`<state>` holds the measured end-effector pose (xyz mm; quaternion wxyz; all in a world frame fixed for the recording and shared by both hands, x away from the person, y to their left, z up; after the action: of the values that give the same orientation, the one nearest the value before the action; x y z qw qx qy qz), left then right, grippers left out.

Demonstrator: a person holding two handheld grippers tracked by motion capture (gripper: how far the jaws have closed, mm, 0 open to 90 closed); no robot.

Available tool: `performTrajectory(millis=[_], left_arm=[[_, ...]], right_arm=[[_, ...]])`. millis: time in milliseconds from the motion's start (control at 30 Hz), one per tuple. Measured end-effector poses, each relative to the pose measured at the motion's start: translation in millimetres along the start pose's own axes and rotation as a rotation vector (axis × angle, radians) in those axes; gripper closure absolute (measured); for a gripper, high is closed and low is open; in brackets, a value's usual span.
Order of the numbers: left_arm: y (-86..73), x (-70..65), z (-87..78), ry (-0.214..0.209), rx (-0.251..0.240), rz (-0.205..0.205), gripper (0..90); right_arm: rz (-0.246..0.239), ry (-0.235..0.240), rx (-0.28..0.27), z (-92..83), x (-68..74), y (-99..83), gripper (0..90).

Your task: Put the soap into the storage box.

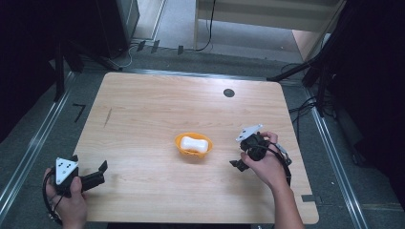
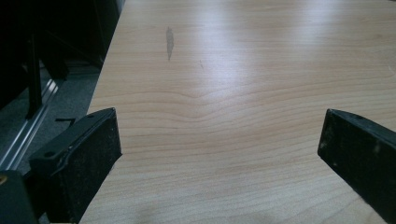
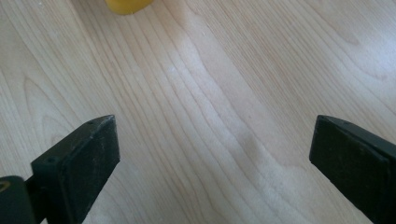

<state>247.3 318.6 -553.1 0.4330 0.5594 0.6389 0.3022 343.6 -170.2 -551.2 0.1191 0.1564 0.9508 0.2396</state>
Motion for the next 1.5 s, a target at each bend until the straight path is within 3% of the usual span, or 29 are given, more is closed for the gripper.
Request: performTrajectory(millis=[1500], left_arm=[[-0.1,-0.6,0.0,0.003,-0.002,0.009,0.0]], right_arm=[[0.221,-0.091,-0.19,-16.6,22.0,-98.3,0.0]])
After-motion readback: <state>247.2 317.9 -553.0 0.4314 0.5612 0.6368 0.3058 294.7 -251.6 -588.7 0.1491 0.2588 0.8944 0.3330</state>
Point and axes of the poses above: each handheld gripper's, and its own axes: z roughly forward along the jaws, y roughly out of its top, x roughly to its left, the point moved 7 cm from there along z, roughly forward along the jaws, and after that the axes turned 14 degrees about -z, right-handed, at the moved point
